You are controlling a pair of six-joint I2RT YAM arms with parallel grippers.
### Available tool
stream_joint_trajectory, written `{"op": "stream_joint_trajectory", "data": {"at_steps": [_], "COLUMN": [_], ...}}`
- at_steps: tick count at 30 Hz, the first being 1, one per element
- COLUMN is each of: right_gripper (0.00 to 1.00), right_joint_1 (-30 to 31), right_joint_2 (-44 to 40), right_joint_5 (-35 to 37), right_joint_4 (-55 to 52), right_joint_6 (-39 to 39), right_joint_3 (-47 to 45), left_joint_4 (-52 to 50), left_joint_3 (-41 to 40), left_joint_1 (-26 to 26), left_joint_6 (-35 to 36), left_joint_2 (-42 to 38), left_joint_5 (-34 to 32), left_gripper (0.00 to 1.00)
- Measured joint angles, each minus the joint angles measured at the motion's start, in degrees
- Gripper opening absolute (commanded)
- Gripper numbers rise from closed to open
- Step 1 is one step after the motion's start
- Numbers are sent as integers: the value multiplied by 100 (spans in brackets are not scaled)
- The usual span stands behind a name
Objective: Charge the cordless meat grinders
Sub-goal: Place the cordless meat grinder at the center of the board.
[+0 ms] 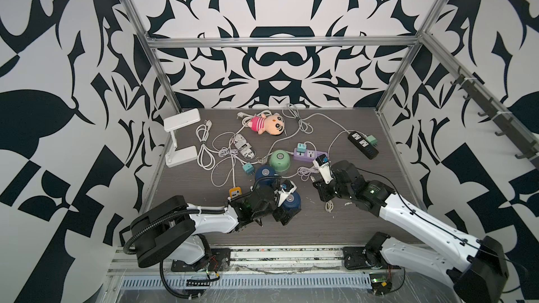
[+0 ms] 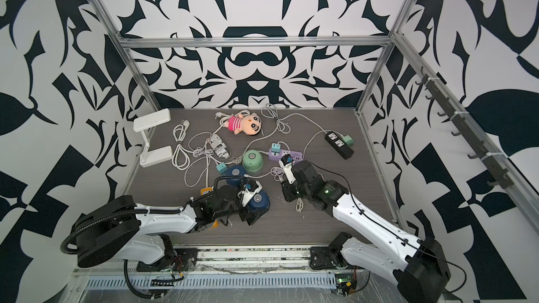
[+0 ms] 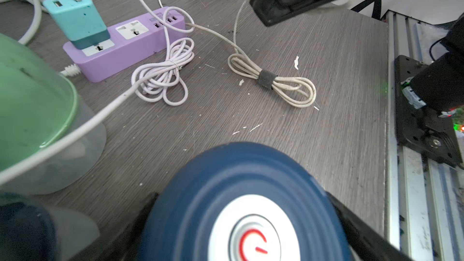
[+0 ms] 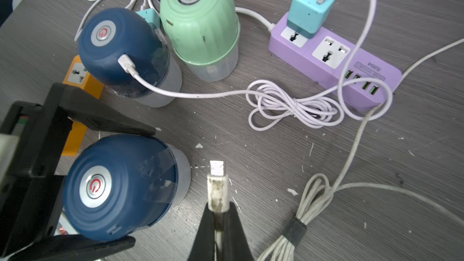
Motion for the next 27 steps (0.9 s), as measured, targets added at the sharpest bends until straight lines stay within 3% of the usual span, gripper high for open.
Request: {"op": "stream_joint_trajectory", "data": {"at_steps": [12, 27], "right_gripper": [0, 0], "right_joint_1": [0, 0], "right_joint_2": [247, 315], "right_joint_5": [42, 42], "right_joint_4": [52, 190], "right_joint_6": [22, 44], "right_joint_3": [-39, -55], "left_joint_4": [1178, 927], "left_joint_3": [-273, -74], "left_joint_1": [-341, -376], "left_joint_6": [-68, -107], "left_joint_2": [479, 557], "left_joint_5": [-498, -758], "left_gripper": [99, 99]}}
